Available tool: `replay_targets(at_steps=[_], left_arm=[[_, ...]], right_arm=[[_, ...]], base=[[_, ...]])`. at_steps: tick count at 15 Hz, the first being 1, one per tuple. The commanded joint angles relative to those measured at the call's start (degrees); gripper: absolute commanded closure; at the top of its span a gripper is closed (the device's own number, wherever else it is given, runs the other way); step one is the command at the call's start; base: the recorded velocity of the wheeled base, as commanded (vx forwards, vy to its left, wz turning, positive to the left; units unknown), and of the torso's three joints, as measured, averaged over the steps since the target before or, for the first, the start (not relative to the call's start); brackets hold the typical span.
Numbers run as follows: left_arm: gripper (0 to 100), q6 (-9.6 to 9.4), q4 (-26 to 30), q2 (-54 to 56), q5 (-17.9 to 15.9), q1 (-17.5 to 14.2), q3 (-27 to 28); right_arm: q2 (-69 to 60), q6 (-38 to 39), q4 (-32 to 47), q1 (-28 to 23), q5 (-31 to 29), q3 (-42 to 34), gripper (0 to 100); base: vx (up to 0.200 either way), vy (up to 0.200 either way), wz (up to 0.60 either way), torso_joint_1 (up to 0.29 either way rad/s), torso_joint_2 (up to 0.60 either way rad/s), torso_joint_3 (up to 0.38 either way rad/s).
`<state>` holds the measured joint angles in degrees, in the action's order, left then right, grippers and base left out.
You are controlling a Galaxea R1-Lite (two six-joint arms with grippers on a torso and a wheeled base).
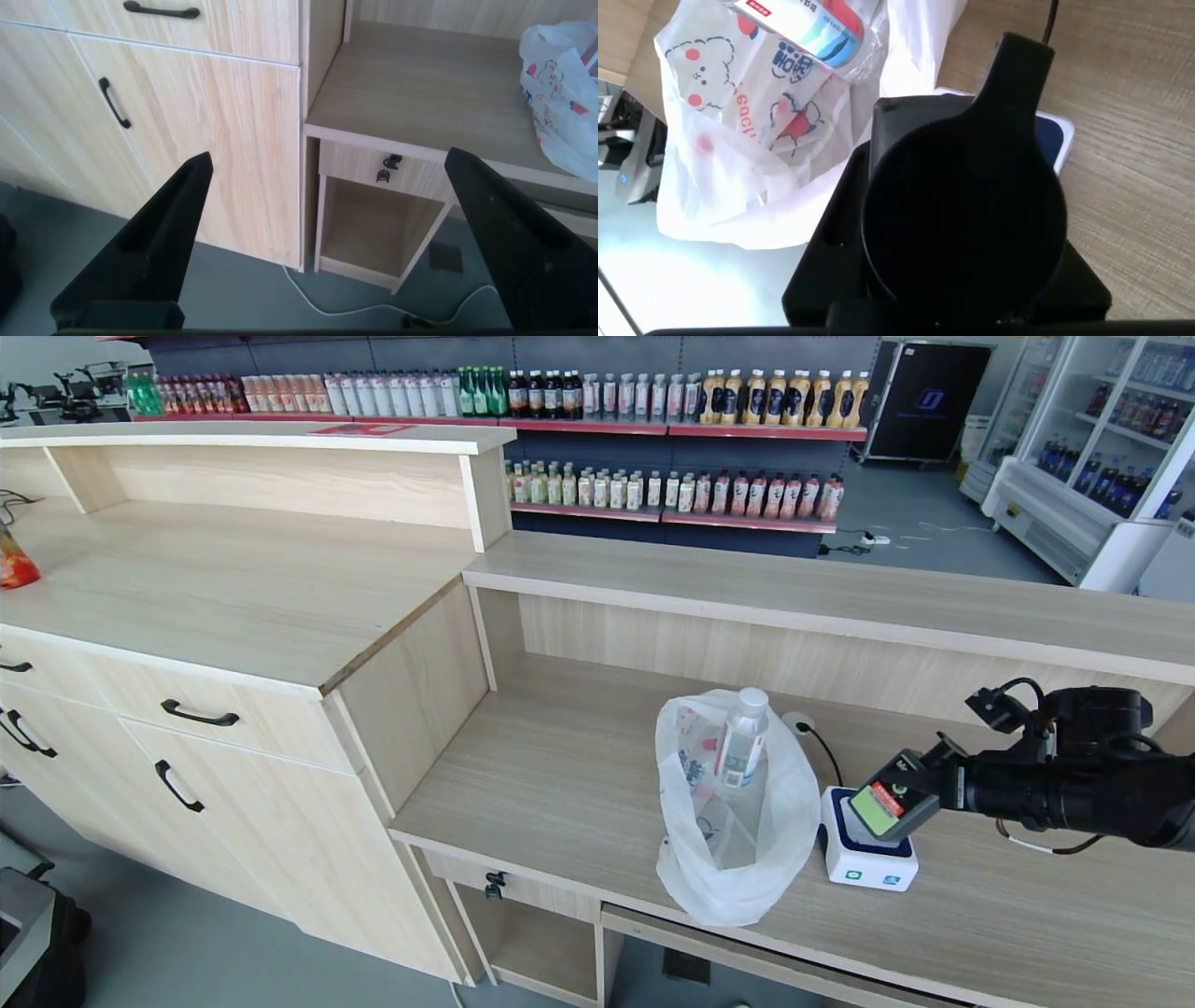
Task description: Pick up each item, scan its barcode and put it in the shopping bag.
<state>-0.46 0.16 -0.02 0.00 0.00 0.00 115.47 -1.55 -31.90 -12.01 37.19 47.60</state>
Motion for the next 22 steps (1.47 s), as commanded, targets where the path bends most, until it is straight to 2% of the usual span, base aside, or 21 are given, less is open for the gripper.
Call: replay_targets(at_steps=[1, 5, 19, 20, 22], left_arm=[[0, -0.06, 0.0, 0.0, 0.0, 0.0, 0.0], [0, -0.06, 0.0, 0.0, 0.0, 0.0, 0.0], [0, -0.06, 0.0, 0.0, 0.0, 0.0, 0.0], [0, -0.06, 0.0, 0.0, 0.0, 0.0, 0.0], [0, 0.02, 0.0, 0.0, 0.0, 0.0, 0.0]], right_arm=[[1.4, 0.2, -1.0, 0.8, 0.0, 0.1, 100], [4.3, 2.0, -6.2, 2.7, -0.1, 0.7, 100], [5.9, 2.3, -6.3, 2.8, -0.2, 2.7, 100], [3.0, 5.4, -5.9, 2.8, -0.2, 4.3, 100], [-5.5, 5.3, -5.9, 1.6, -0.5, 2.8, 100]], base=[[0.0, 0.0, 0.0, 0.0, 0.0, 0.0], [0.0, 0.0, 0.0, 0.0, 0.0, 0.0], [0.0, 0.0, 0.0, 0.0, 0.0, 0.0], [0.0, 0.0, 0.0, 0.0, 0.0, 0.0], [0.0, 0.0, 0.0, 0.0, 0.0, 0.0]])
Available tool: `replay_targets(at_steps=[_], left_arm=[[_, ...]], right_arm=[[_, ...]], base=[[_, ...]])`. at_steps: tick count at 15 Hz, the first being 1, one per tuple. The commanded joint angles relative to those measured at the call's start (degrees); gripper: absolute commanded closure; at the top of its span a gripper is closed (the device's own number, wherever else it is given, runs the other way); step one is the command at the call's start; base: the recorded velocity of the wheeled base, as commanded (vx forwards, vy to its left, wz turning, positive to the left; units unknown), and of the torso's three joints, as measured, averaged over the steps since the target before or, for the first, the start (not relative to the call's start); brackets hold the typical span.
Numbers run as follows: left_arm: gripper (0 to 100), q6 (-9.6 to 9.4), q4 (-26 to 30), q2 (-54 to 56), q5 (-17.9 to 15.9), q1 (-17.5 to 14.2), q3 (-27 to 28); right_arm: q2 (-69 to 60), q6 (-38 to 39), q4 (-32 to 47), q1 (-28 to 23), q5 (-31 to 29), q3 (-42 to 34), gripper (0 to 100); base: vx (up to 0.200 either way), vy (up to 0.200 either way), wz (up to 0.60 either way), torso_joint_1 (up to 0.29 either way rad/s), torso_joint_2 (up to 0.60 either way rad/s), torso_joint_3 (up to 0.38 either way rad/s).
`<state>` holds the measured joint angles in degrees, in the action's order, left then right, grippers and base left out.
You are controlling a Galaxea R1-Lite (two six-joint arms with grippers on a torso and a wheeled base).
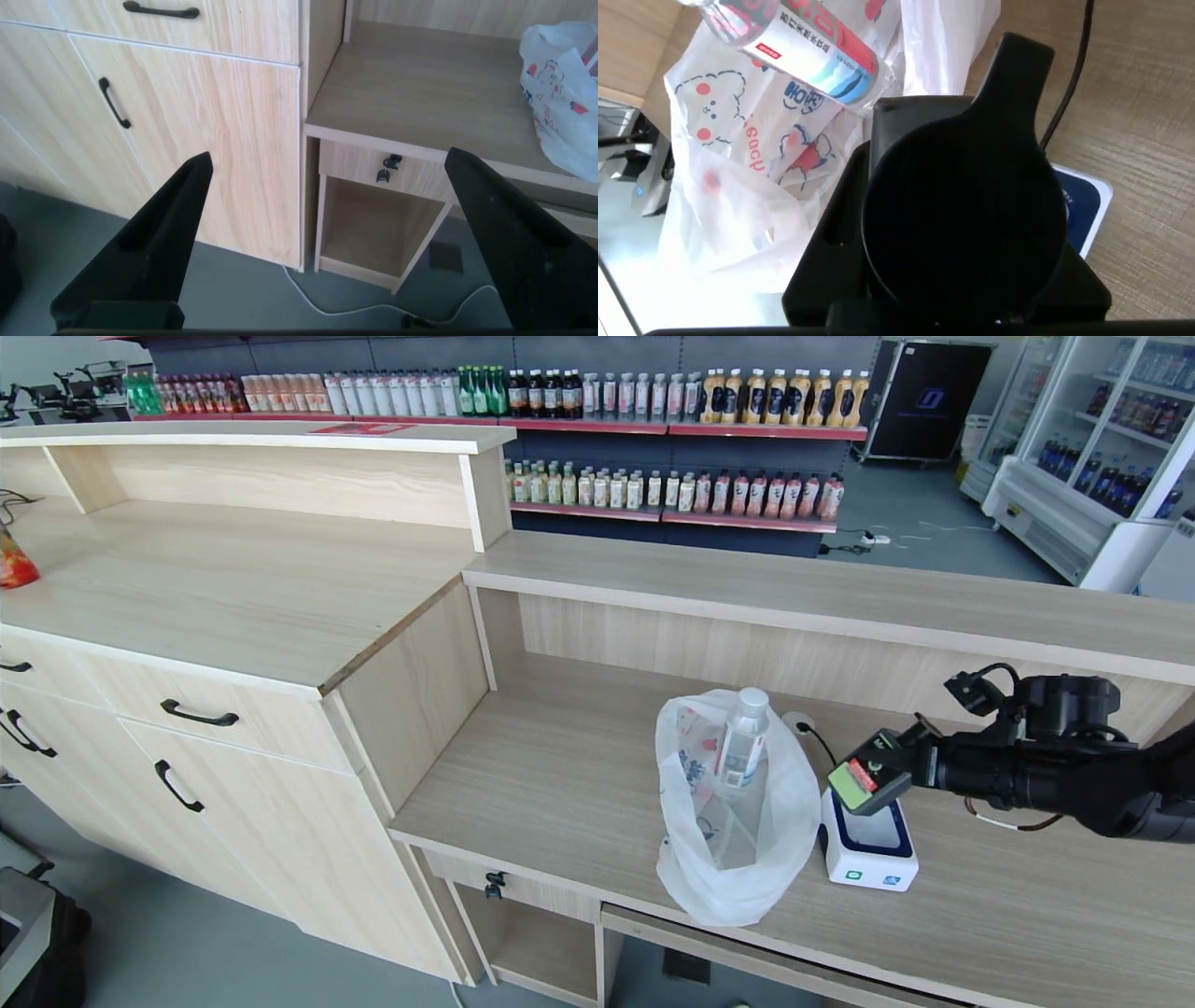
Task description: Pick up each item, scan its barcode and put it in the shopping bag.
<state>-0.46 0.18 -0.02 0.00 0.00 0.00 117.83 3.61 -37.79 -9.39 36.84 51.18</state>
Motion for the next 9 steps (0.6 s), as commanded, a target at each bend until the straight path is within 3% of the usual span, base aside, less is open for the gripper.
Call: replay_targets(at_steps=[1, 2, 4, 6, 8, 9], left_arm=[[0, -0.06, 0.0, 0.0, 0.0, 0.0, 0.0], [0, 0.02, 0.0, 0.0, 0.0, 0.0, 0.0], [0, 0.02, 0.0, 0.0, 0.0, 0.0, 0.0], [0, 0.02, 0.0, 0.0, 0.0, 0.0, 0.0], [0, 0.02, 0.0, 0.0, 0.0, 0.0, 0.0], [0, 0.02, 0.0, 0.0, 0.0, 0.0, 0.0]], right_arm=[[-14.2, -3.6, -0.2, -3.0, -0.7, -4.2, 100], [-17.1, -7.0, -0.3, -4.2, -0.8, -6.3, 100], [-28.5, -29.9, 0.1, -12.0, -0.9, -18.7, 100], [-35.7, -43.8, 4.5, -15.4, -1.2, -21.4, 100], [-37.3, -45.6, 5.2, -15.0, -1.2, -21.0, 100], [-37.6, -46.3, 4.5, -12.8, -0.8, -20.6, 100]], base=[[0.0, 0.0, 0.0, 0.0, 0.0, 0.0], [0.0, 0.0, 0.0, 0.0, 0.0, 0.0], [0.0, 0.0, 0.0, 0.0, 0.0, 0.0], [0.0, 0.0, 0.0, 0.0, 0.0, 0.0], [0.0, 0.0, 0.0, 0.0, 0.0, 0.0], [0.0, 0.0, 0.6, 0.007, 0.01, 0.007]])
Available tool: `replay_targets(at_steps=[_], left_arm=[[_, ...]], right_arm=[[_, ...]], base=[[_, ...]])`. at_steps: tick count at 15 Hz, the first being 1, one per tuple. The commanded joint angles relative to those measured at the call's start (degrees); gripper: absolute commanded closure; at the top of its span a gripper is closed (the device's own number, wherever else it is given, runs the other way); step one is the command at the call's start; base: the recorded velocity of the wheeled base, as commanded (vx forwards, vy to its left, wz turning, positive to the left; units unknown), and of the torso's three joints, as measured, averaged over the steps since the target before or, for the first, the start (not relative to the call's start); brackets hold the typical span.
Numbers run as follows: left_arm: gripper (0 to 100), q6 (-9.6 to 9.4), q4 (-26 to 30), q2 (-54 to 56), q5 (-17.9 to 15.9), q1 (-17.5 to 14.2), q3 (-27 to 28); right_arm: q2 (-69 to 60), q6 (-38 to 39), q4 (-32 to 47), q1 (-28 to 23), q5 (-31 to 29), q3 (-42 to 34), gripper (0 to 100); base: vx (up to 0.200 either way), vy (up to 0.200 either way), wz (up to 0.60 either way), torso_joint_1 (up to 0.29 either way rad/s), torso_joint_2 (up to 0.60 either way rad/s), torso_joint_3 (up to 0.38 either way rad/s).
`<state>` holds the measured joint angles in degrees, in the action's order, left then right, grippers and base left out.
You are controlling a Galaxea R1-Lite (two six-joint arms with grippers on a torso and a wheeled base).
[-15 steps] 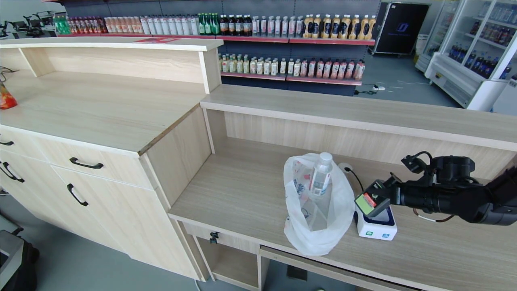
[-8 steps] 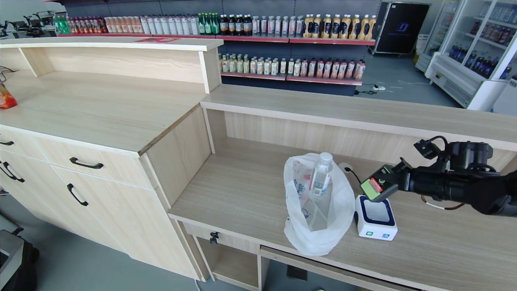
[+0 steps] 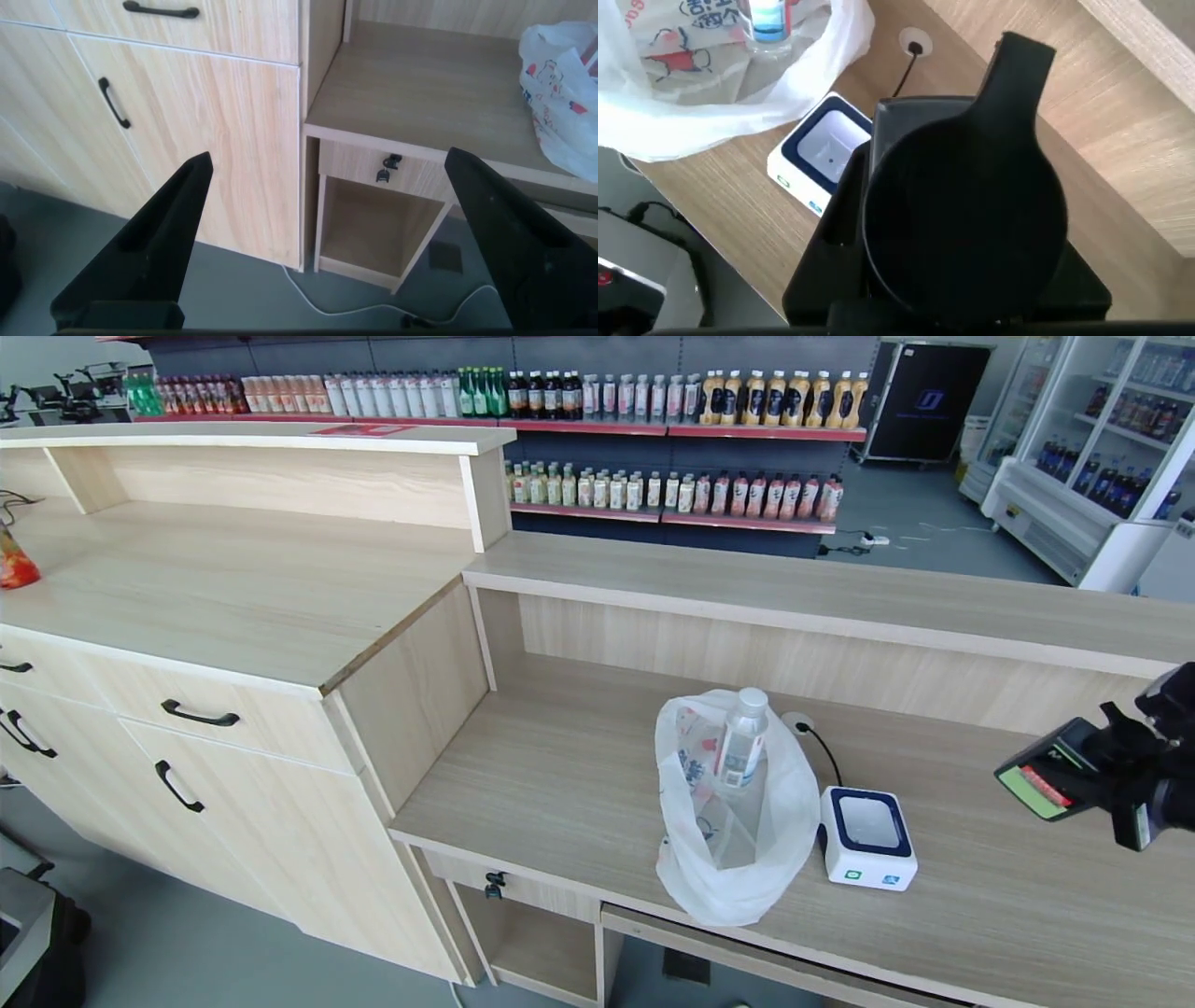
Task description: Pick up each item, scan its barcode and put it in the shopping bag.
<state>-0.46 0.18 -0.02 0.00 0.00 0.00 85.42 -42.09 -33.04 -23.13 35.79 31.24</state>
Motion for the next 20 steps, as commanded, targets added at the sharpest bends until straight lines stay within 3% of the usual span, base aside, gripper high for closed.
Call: replay_targets(at_steps=[1, 3, 7, 12, 20], left_arm=[[0, -0.06, 0.0, 0.0, 0.0, 0.0, 0.0], [0, -0.06, 0.0, 0.0, 0.0, 0.0, 0.0], [0, 0.02, 0.0, 0.0, 0.0, 0.0, 0.0], [0, 0.02, 0.0, 0.0, 0.0, 0.0, 0.0], [0, 0.02, 0.0, 0.0, 0.0, 0.0, 0.0]], right_arm=[[-5.7, -1.8, -2.4, 3.6, 0.1, -1.2, 100], [-5.6, -2.2, -4.3, 8.4, 0.3, -1.9, 100], [5.5, -2.4, -6.0, 16.7, 1.0, -1.2, 100], [20.8, -1.9, -6.4, 16.9, 7.0, -1.0, 100], [34.6, -1.9, -13.0, 19.5, 7.6, 3.2, 100]], base=[[0.0, 0.0, 0.6, -0.002, 0.0, 0.007], [0.0, 0.0, 0.6, -0.005, 0.0, 0.005], [0.0, 0.0, 0.0, 0.0, 0.0, 0.0], [0.0, 0.0, 0.0, 0.0, 0.0, 0.0], [0.0, 0.0, 0.0, 0.0, 0.0, 0.0]])
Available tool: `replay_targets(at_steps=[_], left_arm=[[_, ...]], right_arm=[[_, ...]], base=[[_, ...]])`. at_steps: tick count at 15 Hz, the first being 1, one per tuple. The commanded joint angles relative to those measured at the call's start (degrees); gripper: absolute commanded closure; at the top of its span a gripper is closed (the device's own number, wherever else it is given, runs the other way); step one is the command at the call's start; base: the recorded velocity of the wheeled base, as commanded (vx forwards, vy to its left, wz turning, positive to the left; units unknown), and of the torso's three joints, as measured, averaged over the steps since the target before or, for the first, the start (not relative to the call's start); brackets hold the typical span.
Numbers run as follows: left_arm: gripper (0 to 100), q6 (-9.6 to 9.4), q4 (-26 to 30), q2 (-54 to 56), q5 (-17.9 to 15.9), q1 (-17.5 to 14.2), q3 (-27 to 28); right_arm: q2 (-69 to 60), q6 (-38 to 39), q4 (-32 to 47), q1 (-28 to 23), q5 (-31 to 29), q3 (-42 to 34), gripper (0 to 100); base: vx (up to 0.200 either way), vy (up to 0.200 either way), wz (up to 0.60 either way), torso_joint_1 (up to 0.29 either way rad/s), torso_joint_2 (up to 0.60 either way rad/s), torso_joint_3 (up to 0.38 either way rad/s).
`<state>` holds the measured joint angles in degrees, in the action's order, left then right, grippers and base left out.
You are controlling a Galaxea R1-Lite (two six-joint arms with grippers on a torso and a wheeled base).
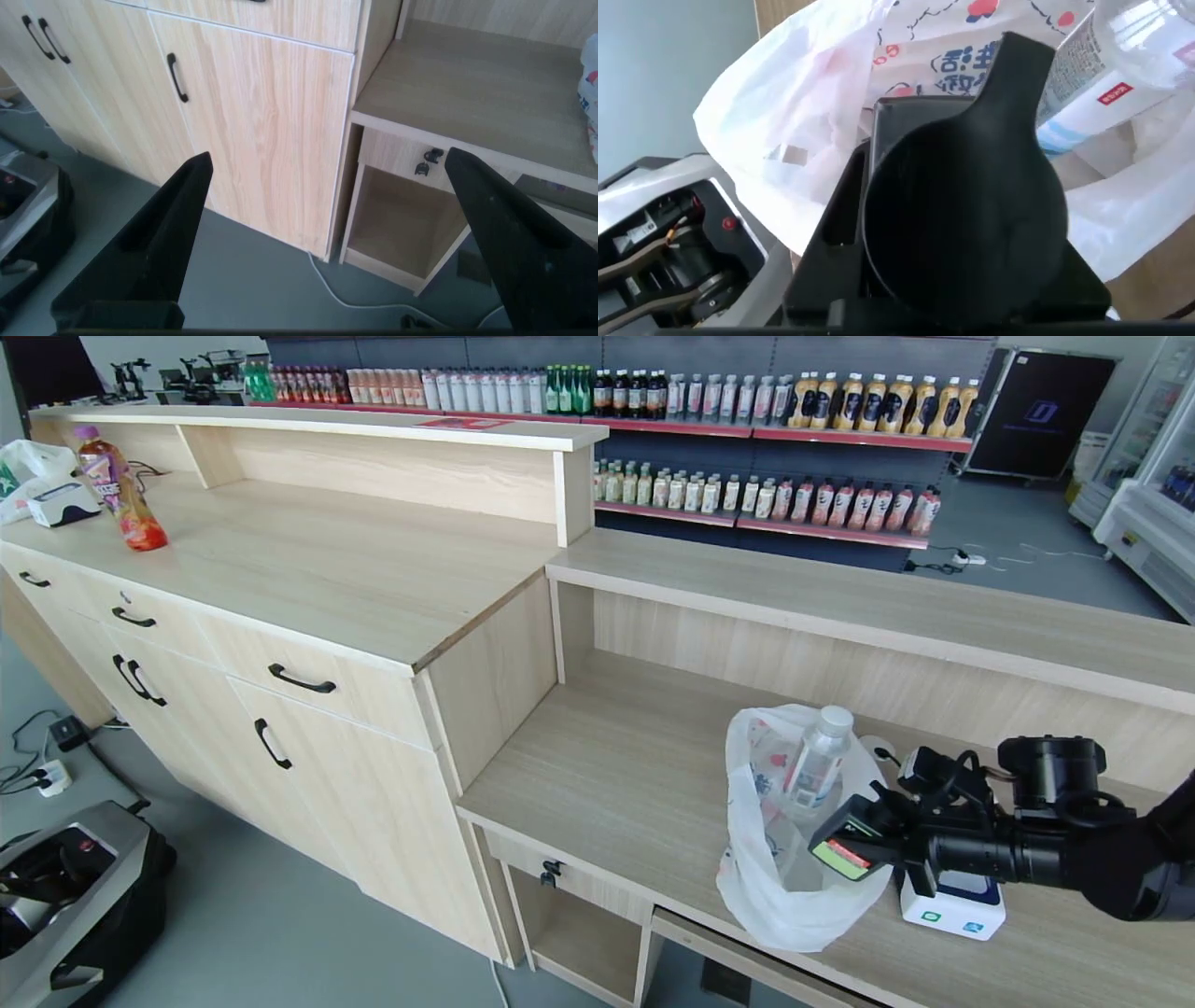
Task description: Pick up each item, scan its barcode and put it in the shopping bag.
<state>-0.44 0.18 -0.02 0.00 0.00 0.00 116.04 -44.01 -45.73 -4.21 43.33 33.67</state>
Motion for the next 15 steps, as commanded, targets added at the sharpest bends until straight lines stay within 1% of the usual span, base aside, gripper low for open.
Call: replay_targets(at_steps=[1, 5, 14, 15], left_arm=[[0, 0.0, 0.0, 0.0, 0.0, 0.0, 0.0], [0, 0.0, 0.0, 0.0, 0.0, 0.0, 0.0], [0, 0.0, 0.0, 0.0, 0.0, 0.0, 0.0], [0, 0.0, 0.0, 0.0, 0.0, 0.0, 0.0]], right_arm=[[5.0, 0.0, -0.3, 1.5, 0.1, 1.4, 100], [9.6, 0.0, -4.2, 3.0, 0.1, 1.8, 100], [13.8, -0.3, -4.2, 3.2, -0.3, 4.4, 100], [13.8, -0.3, -4.2, 3.2, -0.3, 4.2, 0]], base=[[0.0, 0.0, 0.0, 0.0, 0.0, 0.0], [0.0, 0.0, 0.0, 0.0, 0.0, 0.0], [0.0, 0.0, 0.0, 0.0, 0.0, 0.0], [0.0, 0.0, 0.0, 0.0, 0.0, 0.0]])
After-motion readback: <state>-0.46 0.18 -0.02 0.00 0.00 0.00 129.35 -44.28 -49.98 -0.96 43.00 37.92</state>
